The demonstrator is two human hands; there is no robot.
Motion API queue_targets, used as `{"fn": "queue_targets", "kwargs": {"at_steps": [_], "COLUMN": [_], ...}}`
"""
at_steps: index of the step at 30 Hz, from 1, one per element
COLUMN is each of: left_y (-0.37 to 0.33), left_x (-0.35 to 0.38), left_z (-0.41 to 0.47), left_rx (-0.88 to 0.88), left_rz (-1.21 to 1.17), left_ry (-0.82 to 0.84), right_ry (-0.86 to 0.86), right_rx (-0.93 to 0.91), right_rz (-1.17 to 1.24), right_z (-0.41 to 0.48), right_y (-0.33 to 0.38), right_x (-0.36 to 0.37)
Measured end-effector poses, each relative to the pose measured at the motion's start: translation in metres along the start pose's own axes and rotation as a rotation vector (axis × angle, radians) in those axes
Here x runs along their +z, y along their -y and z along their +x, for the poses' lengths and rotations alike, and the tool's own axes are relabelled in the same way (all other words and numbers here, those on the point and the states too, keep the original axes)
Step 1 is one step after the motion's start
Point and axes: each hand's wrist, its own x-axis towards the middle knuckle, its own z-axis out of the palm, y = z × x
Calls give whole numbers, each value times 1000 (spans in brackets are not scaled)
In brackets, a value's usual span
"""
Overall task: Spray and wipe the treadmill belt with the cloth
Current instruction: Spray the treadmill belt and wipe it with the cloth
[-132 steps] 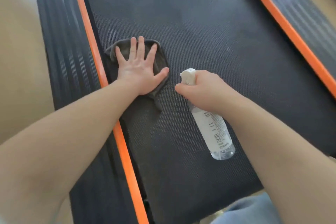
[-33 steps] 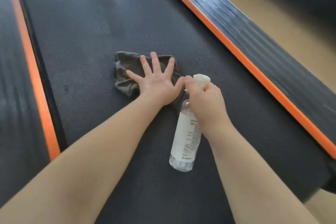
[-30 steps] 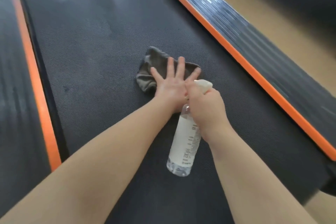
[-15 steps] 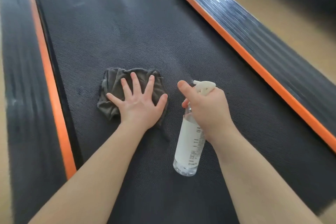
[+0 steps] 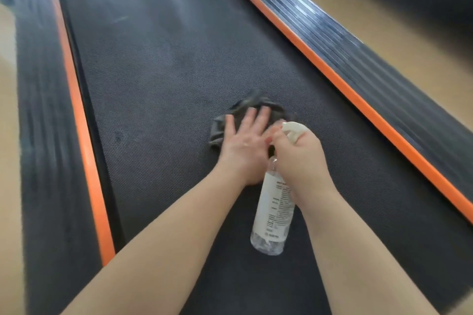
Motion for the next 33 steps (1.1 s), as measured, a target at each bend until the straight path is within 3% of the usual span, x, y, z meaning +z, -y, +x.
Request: {"fn": "queue_targets", "kwargs": {"at_steps": [3, 5, 7, 9, 11, 14, 16, 18, 22, 24, 26, 30, 33], "left_y": [52, 60, 45, 25, 0, -26, -13, 17, 70, 66, 38, -24, -26], "left_x": [-5, -3, -6, -8, -11, -14, -12, -11, -12, -15, -14, 20, 38], "left_z": [-18, -11, -3, 4, 9, 6, 6, 7, 10, 19, 31, 57, 74], "left_rx": [-520, -614, -595, -473, -214, 295, 423, 236, -474, -572, -453, 167, 344], "left_rz": [-163, -156, -131, -141, -77, 89, 90, 11, -149, -167, -117, -53, -152], "left_ry": [-42, 19, 25, 8, -7, 108, 84, 8, 30, 44, -9, 86, 110], "right_ry": [-16, -58, -105, -150, -168, -133, -97, -96, -96, -113, -130, -137, -154], "right_rx": [45, 60, 55, 57, 80, 132, 146, 131, 63, 23, -2, 42, 55], "right_rz": [-84, -108, -106, -110, -104, -61, -40, -36, -104, -121, -136, -130, -108], "right_z": [0, 1, 2, 5, 10, 11, 10, 10, 6, 6, 5, 7, 6], "right_y": [2, 5, 7, 5, 3, 5, 6, 6, 10, 11, 16, 14, 15], "right_x": [-6, -11, -15, -16, -18, -22, -25, -27, -25, -23, -23, -21, -21]}}
